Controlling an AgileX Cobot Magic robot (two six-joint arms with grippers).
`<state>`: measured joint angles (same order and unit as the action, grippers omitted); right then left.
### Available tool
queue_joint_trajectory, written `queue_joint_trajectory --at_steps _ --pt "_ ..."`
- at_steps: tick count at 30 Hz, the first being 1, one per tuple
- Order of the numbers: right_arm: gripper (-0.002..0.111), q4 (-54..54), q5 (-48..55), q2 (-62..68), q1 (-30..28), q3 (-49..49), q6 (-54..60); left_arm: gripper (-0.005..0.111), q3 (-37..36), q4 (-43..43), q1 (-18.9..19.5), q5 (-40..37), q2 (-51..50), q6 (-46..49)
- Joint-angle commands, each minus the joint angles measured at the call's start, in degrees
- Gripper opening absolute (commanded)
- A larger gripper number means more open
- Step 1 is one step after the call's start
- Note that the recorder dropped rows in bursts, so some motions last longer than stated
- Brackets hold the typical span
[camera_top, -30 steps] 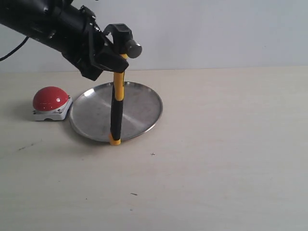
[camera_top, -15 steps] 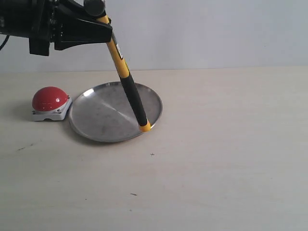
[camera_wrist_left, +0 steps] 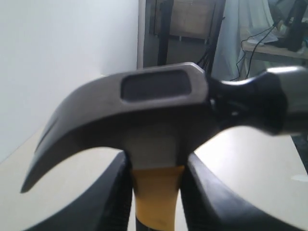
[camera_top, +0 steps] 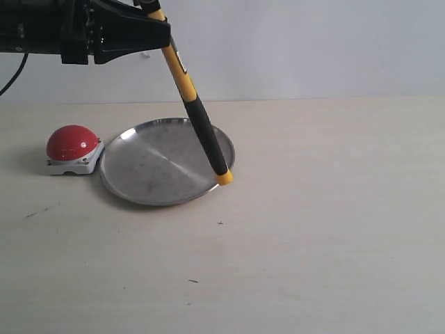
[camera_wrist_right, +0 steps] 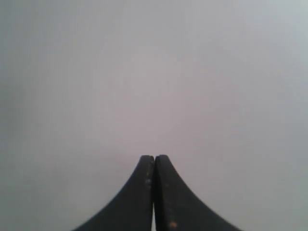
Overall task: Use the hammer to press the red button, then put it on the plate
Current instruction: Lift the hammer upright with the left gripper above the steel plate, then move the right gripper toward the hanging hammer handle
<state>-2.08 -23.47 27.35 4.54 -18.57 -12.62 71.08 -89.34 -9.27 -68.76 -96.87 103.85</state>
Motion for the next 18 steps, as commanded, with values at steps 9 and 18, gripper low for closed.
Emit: queue_joint_trajectory --at_steps 9,18 --pt "0.000 -33.37 10.86 43.92 9.07 -16.80 -16.33 0.000 0.11 -6.19 -0.01 -1.20 -0.86 -0.96" --pt "0.000 -87.84 -2.44 61.46 10.03 -31.87 -51.76 0.000 0.11 -4.76 -0.12 -1.20 -0.86 -2.31"
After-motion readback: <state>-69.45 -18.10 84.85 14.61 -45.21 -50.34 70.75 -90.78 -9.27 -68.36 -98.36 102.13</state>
